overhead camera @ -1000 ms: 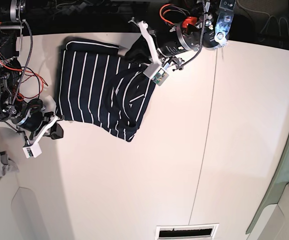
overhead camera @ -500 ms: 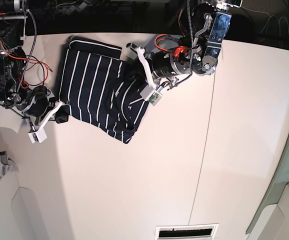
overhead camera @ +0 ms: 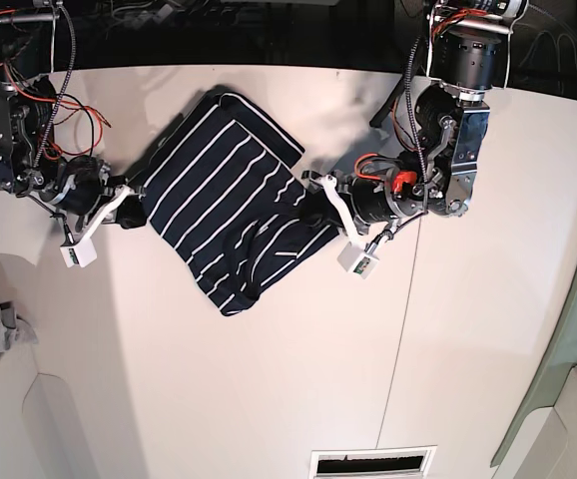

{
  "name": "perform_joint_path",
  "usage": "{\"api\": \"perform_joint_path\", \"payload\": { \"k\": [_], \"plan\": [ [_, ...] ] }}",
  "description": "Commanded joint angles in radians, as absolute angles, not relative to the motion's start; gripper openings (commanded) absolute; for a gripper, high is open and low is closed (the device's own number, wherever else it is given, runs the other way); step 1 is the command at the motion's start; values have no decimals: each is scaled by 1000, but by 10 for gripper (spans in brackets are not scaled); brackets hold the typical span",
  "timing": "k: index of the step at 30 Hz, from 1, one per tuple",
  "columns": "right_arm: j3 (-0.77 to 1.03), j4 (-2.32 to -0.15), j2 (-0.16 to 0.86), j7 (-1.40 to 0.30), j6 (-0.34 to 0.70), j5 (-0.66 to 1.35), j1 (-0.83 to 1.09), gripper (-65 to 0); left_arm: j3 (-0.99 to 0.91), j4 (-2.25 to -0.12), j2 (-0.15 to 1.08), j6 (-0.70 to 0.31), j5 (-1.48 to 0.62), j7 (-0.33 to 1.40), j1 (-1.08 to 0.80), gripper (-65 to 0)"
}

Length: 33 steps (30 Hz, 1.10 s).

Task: Layout the t-shirt on the table in an organized manner, then fold the t-shirt properly
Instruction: 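Grasp the bundle with both grippers and rotate it square on the table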

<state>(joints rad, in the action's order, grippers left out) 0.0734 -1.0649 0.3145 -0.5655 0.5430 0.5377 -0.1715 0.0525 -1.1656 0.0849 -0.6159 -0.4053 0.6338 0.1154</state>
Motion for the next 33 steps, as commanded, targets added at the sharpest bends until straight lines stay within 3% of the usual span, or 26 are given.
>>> {"api": "perform_joint_path", "payload": {
  "k": [1,20,33],
  "plan": [
    [76,-1081,316,-574,551,553,-185,-650,51,-1165,99,-610,-399,632,138,-650],
    [75,-1081,175,-650,576,633,-184,-650,67,-1162,114,-611,-411,627,197,-650],
    [75,-1081,160,-715,581,704,-164,-650,220,-1162,114,-610,-398,600,310,-650]
  ]
}}
